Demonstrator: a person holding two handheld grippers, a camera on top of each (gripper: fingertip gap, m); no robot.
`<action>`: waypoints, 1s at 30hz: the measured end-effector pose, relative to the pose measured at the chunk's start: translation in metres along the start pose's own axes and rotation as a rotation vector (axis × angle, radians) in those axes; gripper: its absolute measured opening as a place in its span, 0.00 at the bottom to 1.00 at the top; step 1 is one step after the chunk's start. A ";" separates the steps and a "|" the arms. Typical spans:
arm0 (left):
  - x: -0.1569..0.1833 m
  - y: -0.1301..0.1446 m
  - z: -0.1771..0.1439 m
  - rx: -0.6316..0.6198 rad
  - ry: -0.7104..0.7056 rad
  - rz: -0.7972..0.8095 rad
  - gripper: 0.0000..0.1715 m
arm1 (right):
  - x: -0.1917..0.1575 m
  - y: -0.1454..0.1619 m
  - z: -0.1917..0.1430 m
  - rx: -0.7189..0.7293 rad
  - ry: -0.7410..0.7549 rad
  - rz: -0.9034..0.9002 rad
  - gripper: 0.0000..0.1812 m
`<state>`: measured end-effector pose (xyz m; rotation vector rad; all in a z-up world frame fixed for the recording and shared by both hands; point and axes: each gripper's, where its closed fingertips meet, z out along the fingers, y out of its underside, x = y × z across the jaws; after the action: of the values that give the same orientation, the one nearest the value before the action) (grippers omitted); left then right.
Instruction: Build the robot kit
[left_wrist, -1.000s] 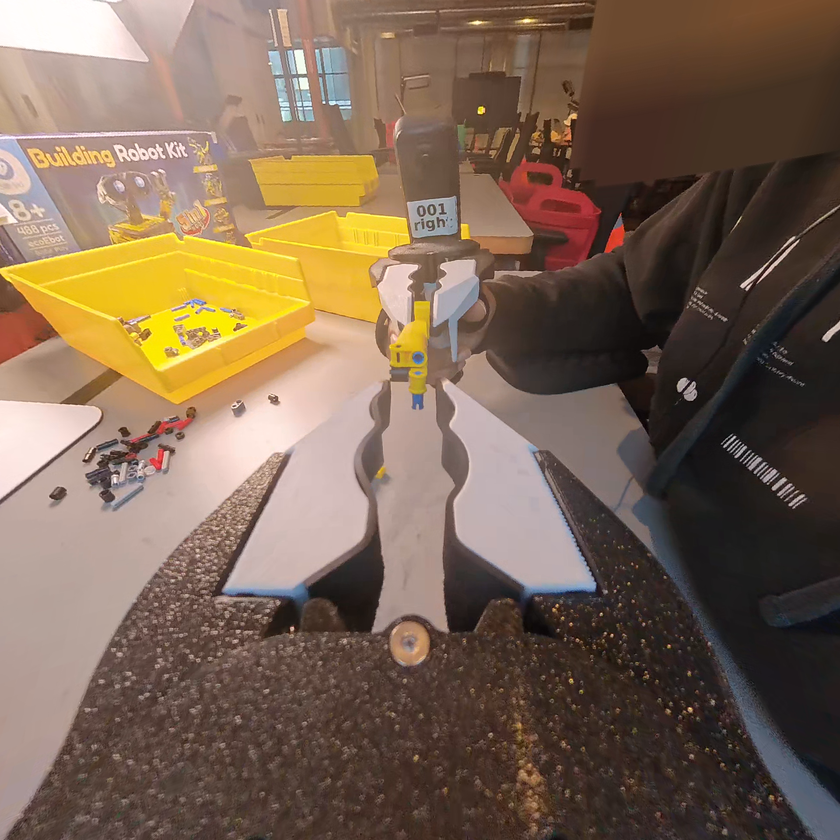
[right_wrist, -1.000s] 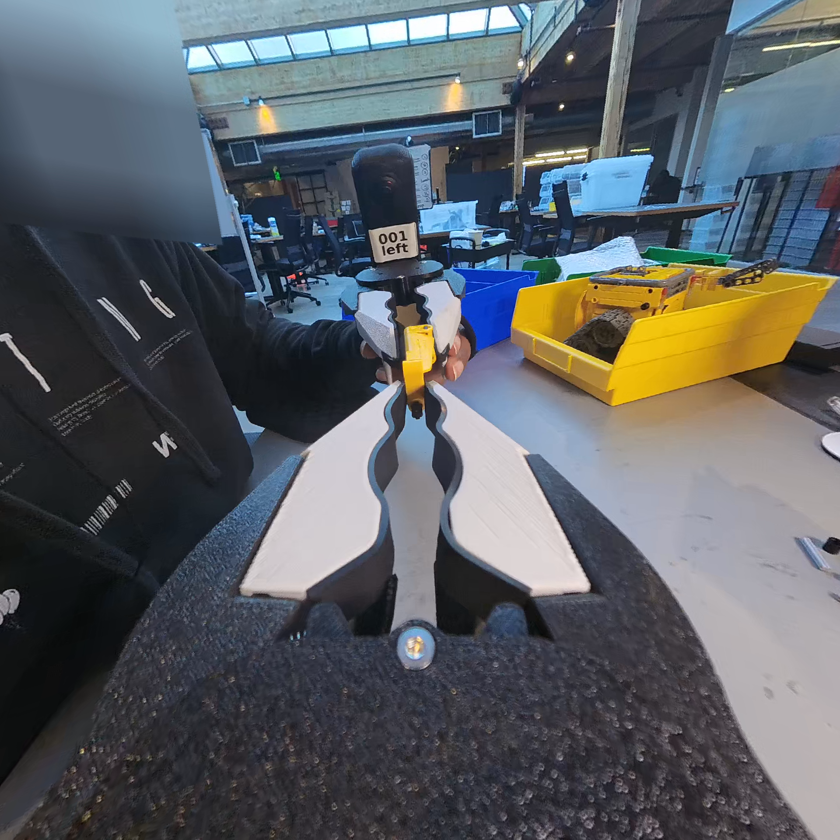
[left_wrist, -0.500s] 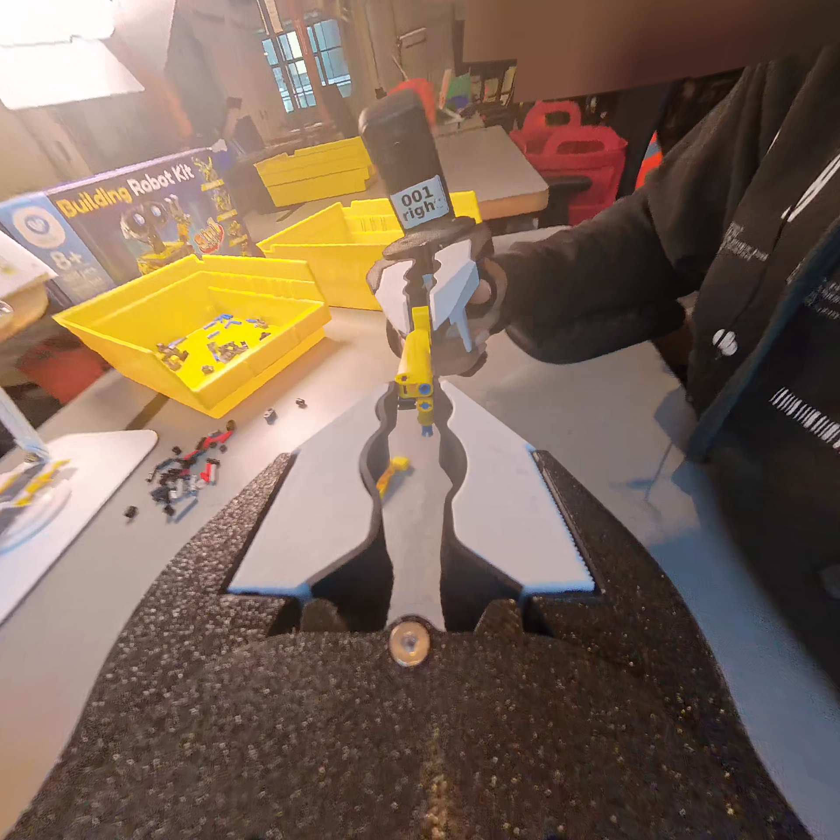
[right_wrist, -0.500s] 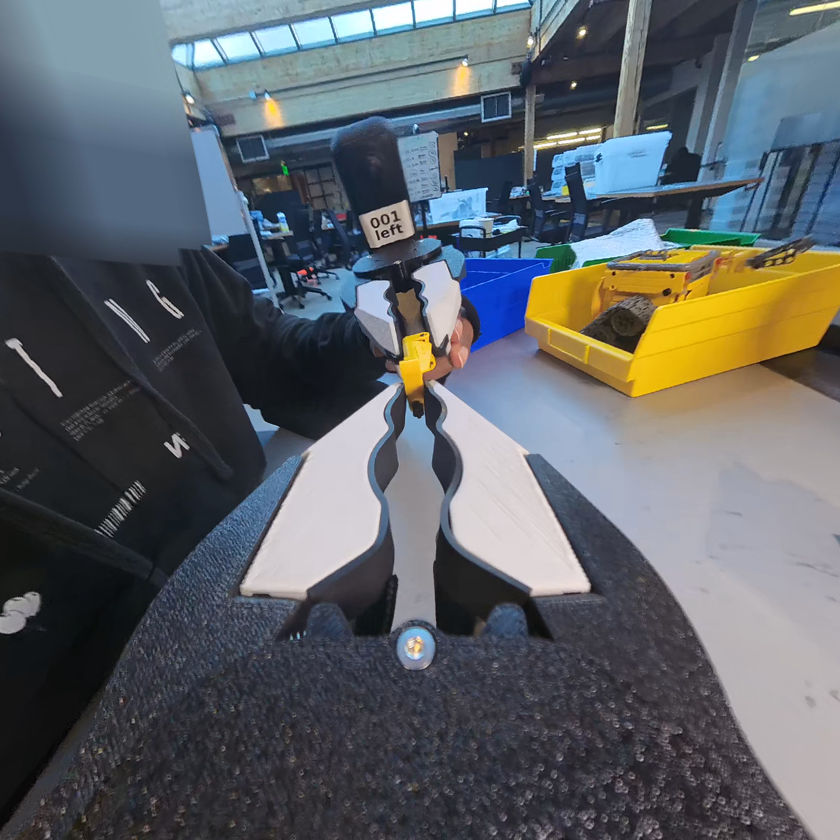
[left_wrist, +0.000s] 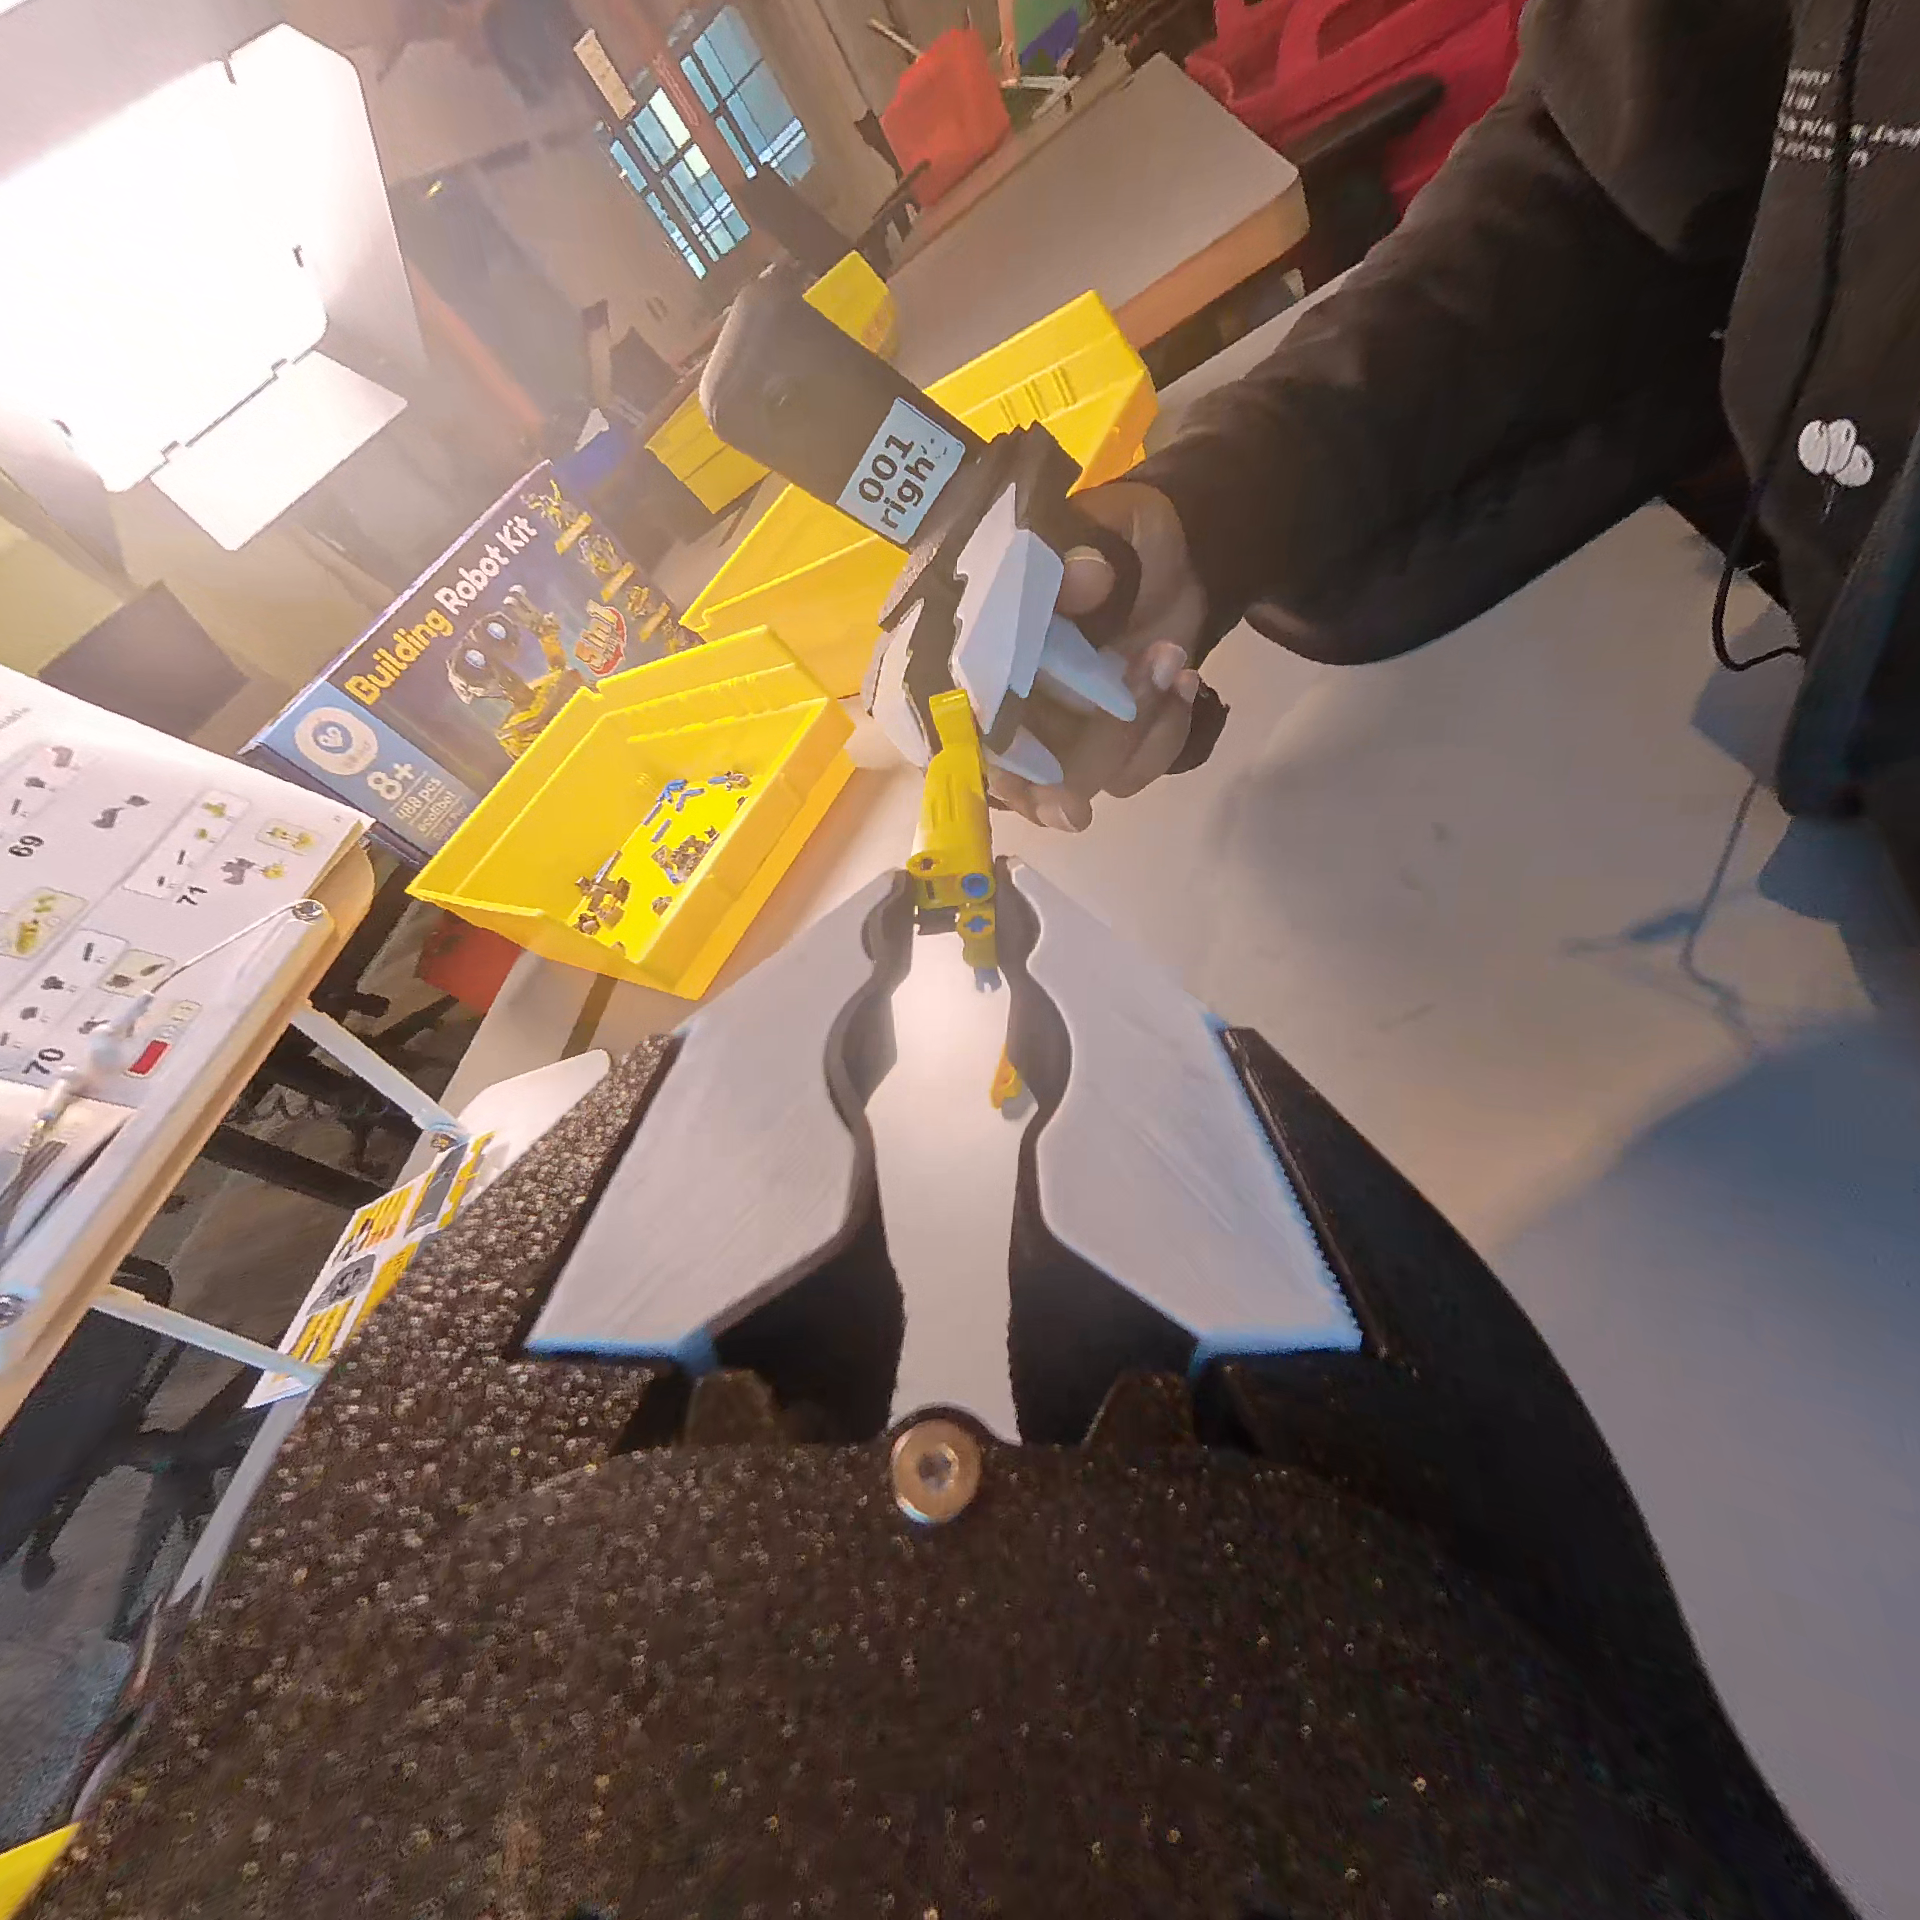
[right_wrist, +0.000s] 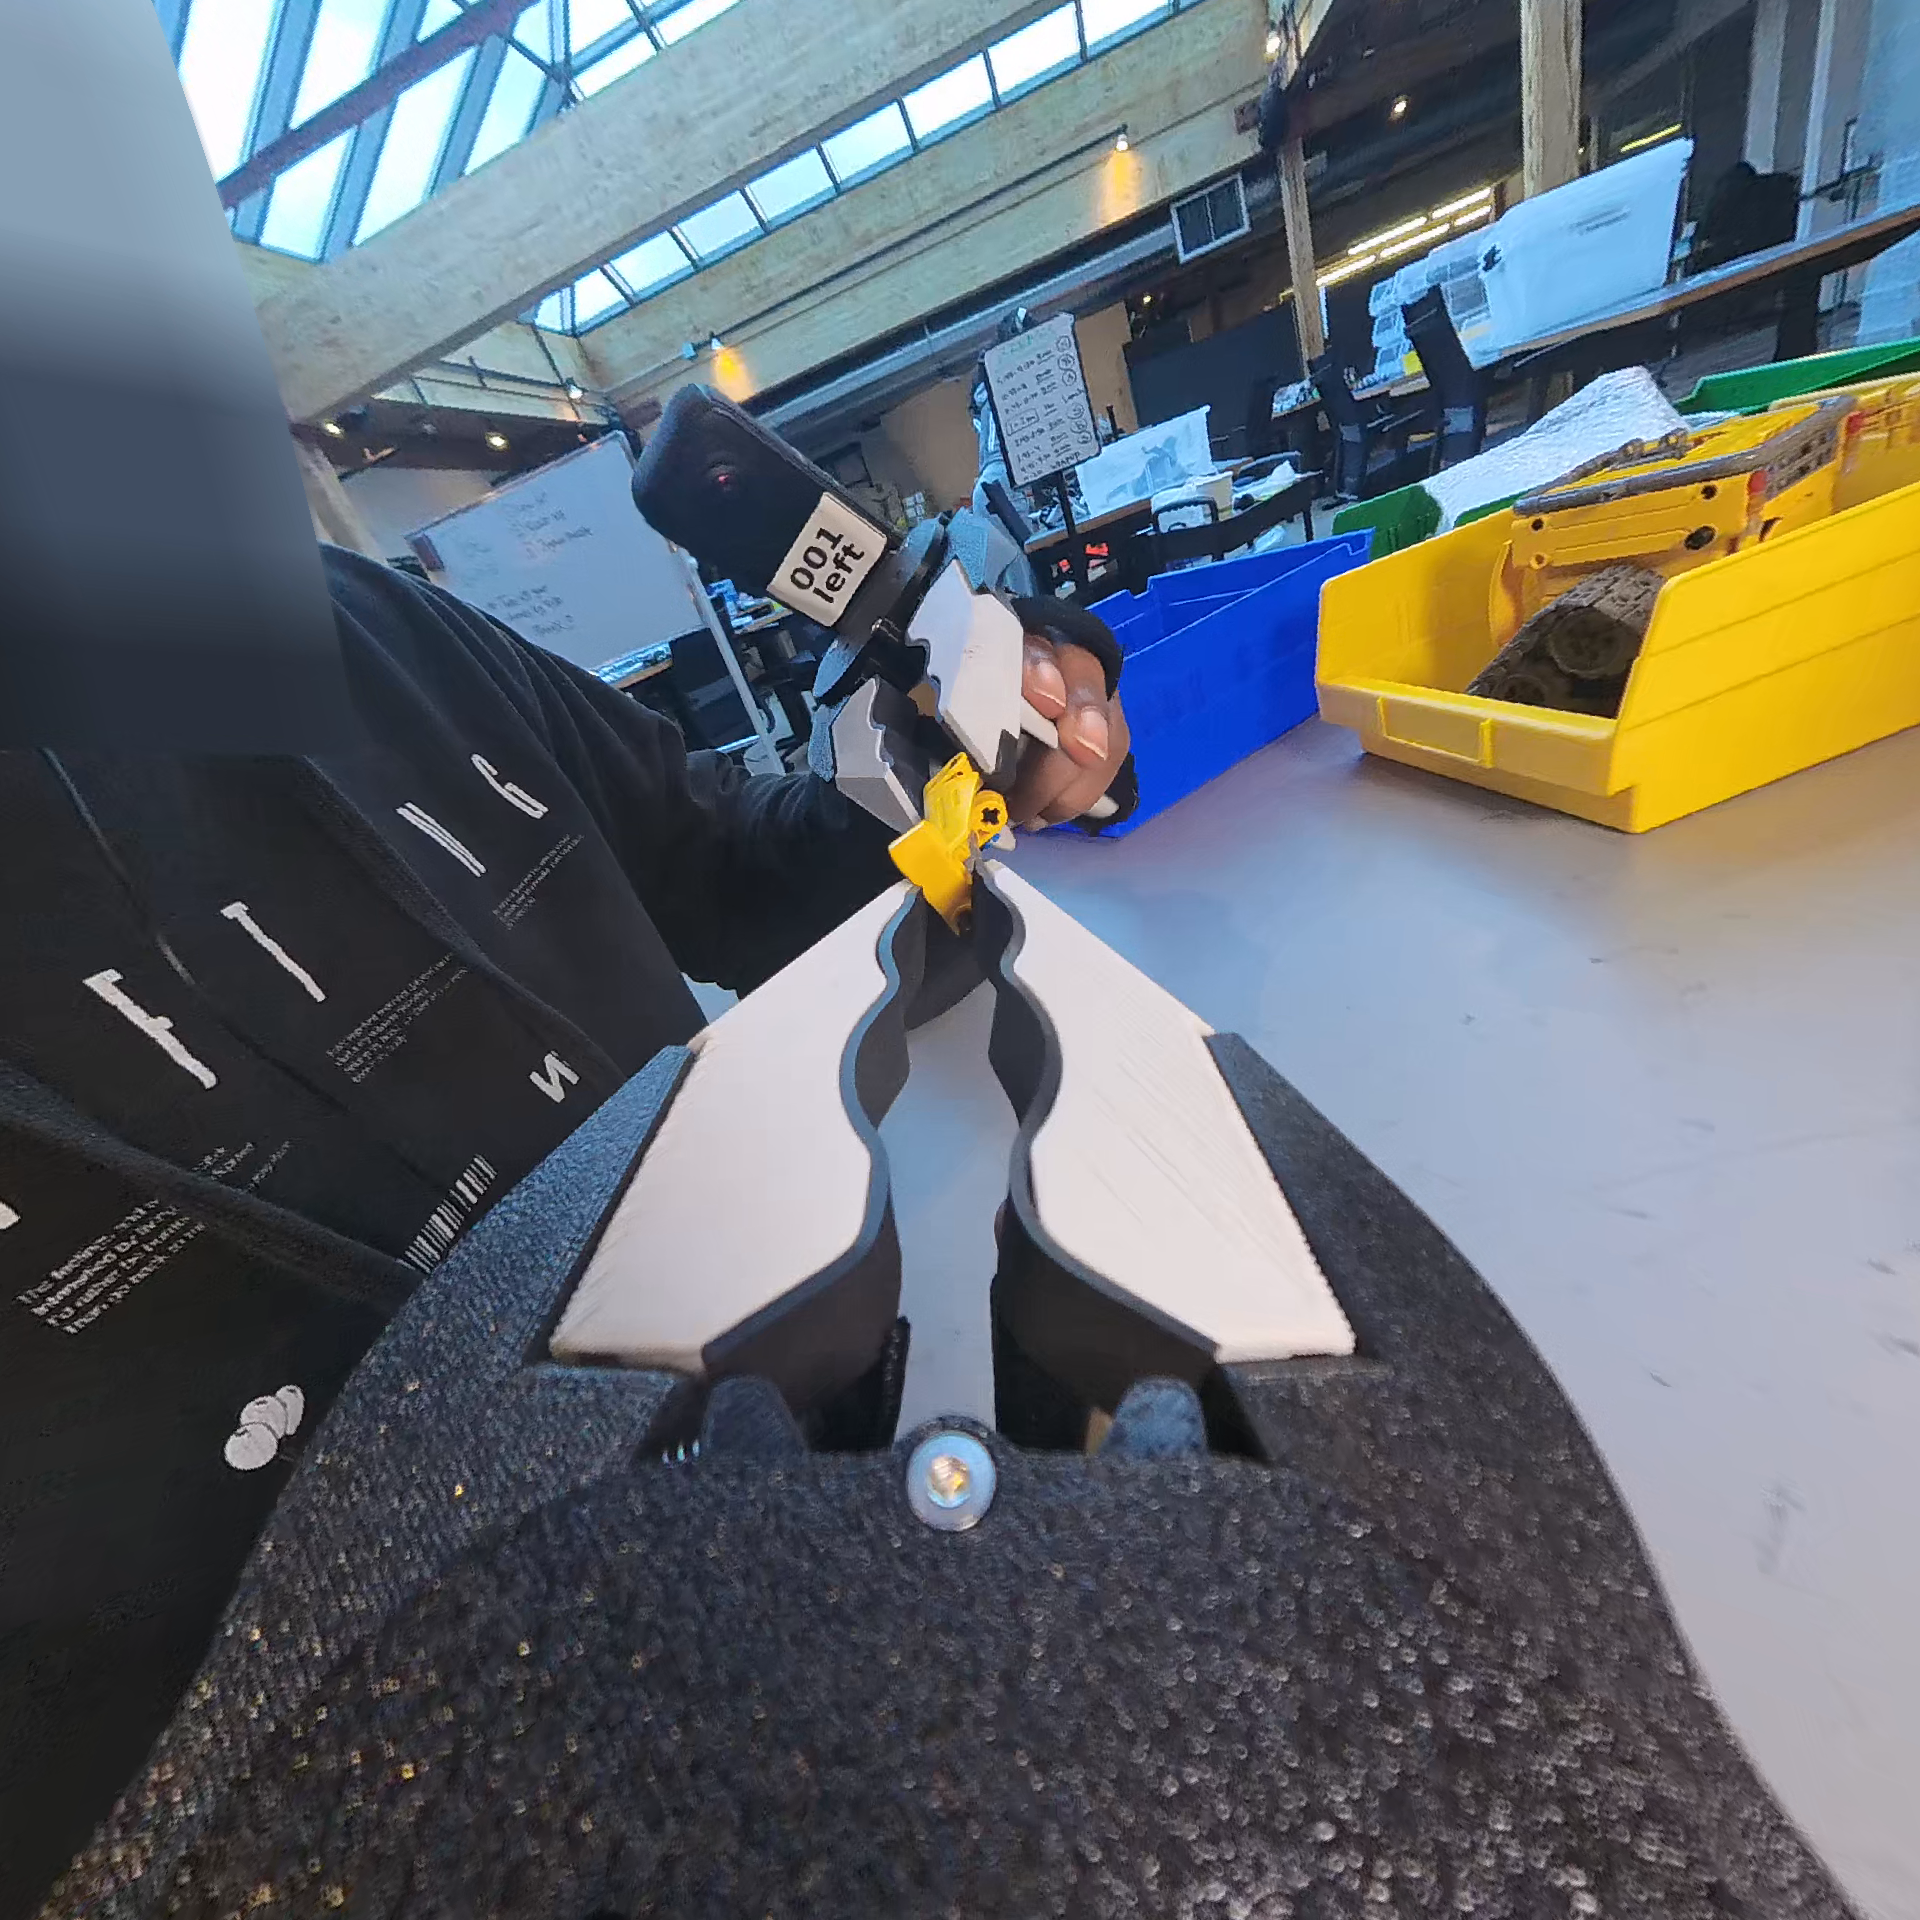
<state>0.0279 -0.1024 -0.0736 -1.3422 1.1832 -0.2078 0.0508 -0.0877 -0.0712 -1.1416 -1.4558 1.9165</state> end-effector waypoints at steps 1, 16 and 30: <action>0.000 0.000 0.000 -0.004 -0.002 0.011 0.08 | 0.000 0.000 0.000 0.001 -0.004 0.007 0.04; -0.003 0.005 0.005 0.117 0.125 -0.476 0.13 | 0.008 0.000 -0.001 -0.005 0.055 -0.042 0.04; -0.011 0.009 0.008 0.156 0.186 -0.759 0.09 | 0.015 0.000 -0.005 -0.020 0.102 -0.056 0.07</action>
<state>0.0245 -0.0863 -0.0770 -1.6023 0.7335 -0.9632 0.0466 -0.0739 -0.0770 -1.1774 -1.4401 1.7832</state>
